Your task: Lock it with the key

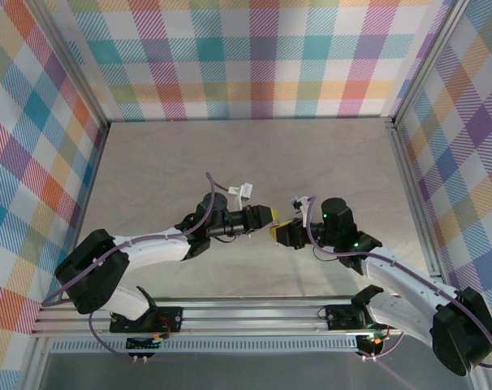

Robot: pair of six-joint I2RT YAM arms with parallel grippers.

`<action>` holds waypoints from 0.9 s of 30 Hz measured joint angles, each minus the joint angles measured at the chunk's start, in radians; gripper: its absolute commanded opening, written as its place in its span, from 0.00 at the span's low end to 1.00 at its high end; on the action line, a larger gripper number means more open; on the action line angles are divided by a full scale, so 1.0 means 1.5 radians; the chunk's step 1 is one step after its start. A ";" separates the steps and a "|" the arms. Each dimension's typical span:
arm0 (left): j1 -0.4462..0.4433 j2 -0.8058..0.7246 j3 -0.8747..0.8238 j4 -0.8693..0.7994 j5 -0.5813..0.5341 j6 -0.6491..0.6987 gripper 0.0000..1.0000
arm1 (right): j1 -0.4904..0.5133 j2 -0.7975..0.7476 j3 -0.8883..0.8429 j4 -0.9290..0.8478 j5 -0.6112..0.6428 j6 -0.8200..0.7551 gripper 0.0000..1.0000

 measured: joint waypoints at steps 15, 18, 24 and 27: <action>0.000 0.008 -0.017 0.036 0.020 -0.006 0.32 | 0.000 0.000 0.000 0.000 -0.002 0.000 0.26; 0.000 0.009 -0.021 0.048 0.021 -0.008 0.31 | 0.000 0.000 0.000 0.001 -0.005 0.000 0.26; 0.000 0.025 -0.028 0.076 0.031 -0.012 0.29 | 0.000 0.000 0.000 0.001 -0.009 0.000 0.26; 0.000 0.030 -0.028 0.085 0.035 -0.014 0.27 | 0.000 0.000 0.000 0.001 -0.009 0.000 0.26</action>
